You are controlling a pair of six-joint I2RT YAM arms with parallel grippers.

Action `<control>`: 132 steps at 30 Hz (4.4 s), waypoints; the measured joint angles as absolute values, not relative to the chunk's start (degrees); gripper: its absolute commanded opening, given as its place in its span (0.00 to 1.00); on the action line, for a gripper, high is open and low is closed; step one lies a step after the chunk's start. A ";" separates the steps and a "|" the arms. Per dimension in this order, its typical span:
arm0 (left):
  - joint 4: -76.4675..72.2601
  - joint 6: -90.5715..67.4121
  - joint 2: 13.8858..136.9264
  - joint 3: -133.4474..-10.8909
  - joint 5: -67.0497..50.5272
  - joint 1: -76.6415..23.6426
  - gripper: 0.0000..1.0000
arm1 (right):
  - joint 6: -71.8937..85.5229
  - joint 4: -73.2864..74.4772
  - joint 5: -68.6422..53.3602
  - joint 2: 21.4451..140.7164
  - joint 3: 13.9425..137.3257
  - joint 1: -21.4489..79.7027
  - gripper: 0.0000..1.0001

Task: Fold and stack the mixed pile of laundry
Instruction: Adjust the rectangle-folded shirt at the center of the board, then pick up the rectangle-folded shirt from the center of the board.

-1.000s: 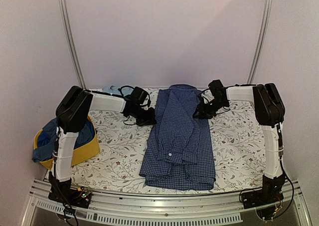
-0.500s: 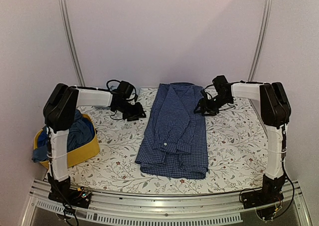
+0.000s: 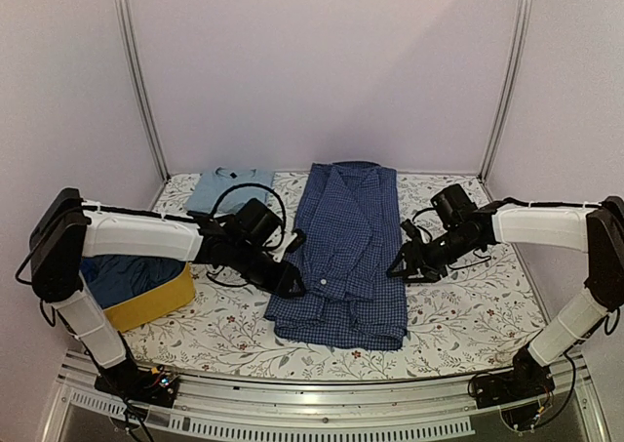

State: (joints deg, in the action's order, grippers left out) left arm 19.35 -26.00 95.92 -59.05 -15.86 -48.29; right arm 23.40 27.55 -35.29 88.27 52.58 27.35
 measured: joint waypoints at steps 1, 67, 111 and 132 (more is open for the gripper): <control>19.68 -25.30 96.44 -58.74 -15.53 -49.15 0.45 | 24.34 26.94 -35.29 88.27 52.21 27.77 0.56; 5.43 -12.97 109.86 -60.12 -12.93 -62.98 0.37 | 34.98 5.85 -46.22 96.92 38.28 27.73 0.50; -9.87 -44.36 92.44 -32.32 -26.89 -50.30 0.04 | 41.65 -2.61 -49.52 87.46 23.09 27.38 0.20; 4.62 -40.36 85.89 -43.97 -25.74 -57.04 0.00 | 39.42 15.81 -47.00 77.65 32.03 30.28 0.00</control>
State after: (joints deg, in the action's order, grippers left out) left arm 4.62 -40.36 85.89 -43.97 -25.74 -57.04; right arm 39.42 15.81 -47.00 77.65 32.03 30.28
